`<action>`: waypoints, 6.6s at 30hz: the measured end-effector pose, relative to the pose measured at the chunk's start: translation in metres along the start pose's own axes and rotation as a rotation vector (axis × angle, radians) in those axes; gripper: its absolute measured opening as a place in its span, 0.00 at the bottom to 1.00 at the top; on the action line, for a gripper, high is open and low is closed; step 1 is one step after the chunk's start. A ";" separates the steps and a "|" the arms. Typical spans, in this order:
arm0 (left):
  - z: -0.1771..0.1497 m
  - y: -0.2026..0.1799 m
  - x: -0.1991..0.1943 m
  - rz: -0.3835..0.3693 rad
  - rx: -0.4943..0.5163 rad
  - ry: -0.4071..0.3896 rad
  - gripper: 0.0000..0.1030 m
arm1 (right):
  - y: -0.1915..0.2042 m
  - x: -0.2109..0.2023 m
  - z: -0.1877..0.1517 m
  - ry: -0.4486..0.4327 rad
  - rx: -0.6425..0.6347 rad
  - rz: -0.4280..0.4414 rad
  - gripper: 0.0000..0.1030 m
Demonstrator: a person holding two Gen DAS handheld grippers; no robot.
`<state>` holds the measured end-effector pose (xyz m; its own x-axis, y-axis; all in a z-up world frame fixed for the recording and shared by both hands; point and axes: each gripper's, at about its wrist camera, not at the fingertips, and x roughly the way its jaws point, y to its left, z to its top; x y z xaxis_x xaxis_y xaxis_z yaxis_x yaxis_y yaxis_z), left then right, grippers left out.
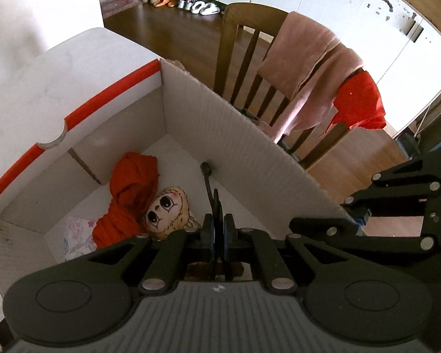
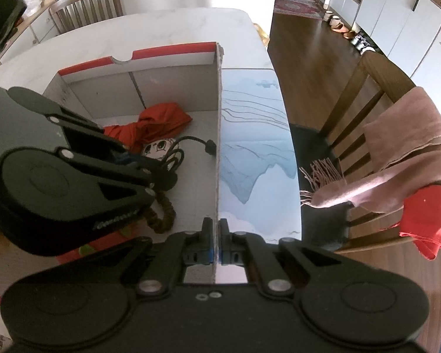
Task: Organize objects
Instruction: 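Lift the cable, carry it into the box and open the left gripper, then return the left tool to the pile above the black gloves, then close the left gripper on the white charging cable, then carry the white cable into the box and open the left gripper, then return the left tool to the pile and grasp the pink fleece jacket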
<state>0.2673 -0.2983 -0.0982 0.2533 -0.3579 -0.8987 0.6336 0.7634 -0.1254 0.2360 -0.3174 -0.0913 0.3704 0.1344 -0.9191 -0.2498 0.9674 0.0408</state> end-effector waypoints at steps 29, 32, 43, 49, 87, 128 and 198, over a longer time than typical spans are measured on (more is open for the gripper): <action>-0.051 0.039 -0.101 -0.076 -0.184 -0.247 0.62 | -0.001 -0.004 0.003 -0.007 0.023 -0.009 0.01; -0.065 0.050 -0.116 -0.040 -0.220 -0.281 0.62 | -0.002 -0.003 0.003 -0.007 0.025 -0.007 0.01; -0.148 0.125 -0.147 0.198 -0.442 -0.271 0.71 | -0.002 -0.004 0.003 -0.003 0.026 -0.004 0.01; -0.191 0.157 -0.139 0.288 -0.514 -0.194 0.71 | -0.003 -0.003 0.002 0.000 0.025 -0.003 0.01; -0.224 0.168 -0.086 0.332 -0.470 0.000 0.32 | -0.003 -0.003 -0.001 0.001 0.017 -0.001 0.01; -0.132 0.116 -0.192 0.000 -0.464 -0.382 0.02 | -0.001 -0.004 0.000 0.002 0.000 -0.014 0.01; -0.053 0.030 -0.087 -0.030 -0.076 -0.183 0.07 | -0.002 -0.002 0.000 0.006 0.008 -0.002 0.01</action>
<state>0.2257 -0.2155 -0.0458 0.3680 -0.4673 -0.8039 0.5873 0.7871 -0.1887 0.2353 -0.3197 -0.0892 0.3654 0.1315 -0.9215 -0.2424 0.9693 0.0423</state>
